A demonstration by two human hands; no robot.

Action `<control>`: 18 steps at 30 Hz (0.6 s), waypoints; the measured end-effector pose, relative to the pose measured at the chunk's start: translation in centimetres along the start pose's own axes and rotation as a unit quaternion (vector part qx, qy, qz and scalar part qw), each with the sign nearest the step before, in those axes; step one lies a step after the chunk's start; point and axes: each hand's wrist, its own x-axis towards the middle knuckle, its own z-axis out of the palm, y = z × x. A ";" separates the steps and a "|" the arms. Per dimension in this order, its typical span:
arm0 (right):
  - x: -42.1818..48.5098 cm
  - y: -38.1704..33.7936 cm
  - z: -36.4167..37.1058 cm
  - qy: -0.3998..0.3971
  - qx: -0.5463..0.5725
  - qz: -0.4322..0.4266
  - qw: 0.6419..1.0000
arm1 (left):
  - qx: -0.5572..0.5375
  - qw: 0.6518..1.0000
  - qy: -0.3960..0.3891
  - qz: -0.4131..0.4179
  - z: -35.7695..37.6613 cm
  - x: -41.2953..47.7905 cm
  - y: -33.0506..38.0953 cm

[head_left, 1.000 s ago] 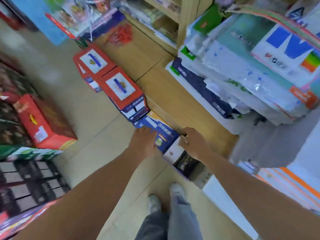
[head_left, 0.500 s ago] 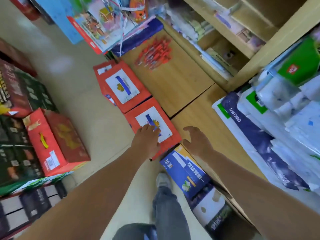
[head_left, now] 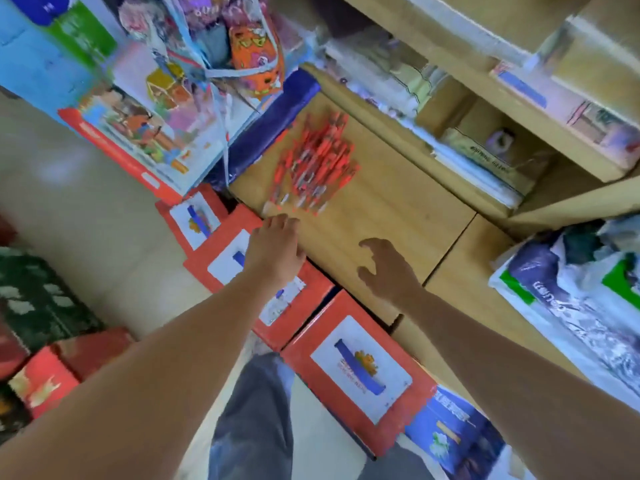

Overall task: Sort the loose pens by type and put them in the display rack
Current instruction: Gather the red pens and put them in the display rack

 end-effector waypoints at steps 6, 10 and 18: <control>7.0 -4.6 0.3 0.039 0.019 0.037 0.998 | -0.004 0.999 -0.011 0.044 -1.8 7.3 -5.3; 10.7 -6.6 0.2 0.053 0.000 0.048 0.997 | -0.005 0.998 -0.009 0.058 -2.4 11.8 -6.9; 15.3 -8.1 1.5 0.107 -0.028 0.048 0.993 | -0.001 1.000 0.014 0.028 -1.6 17.7 -7.6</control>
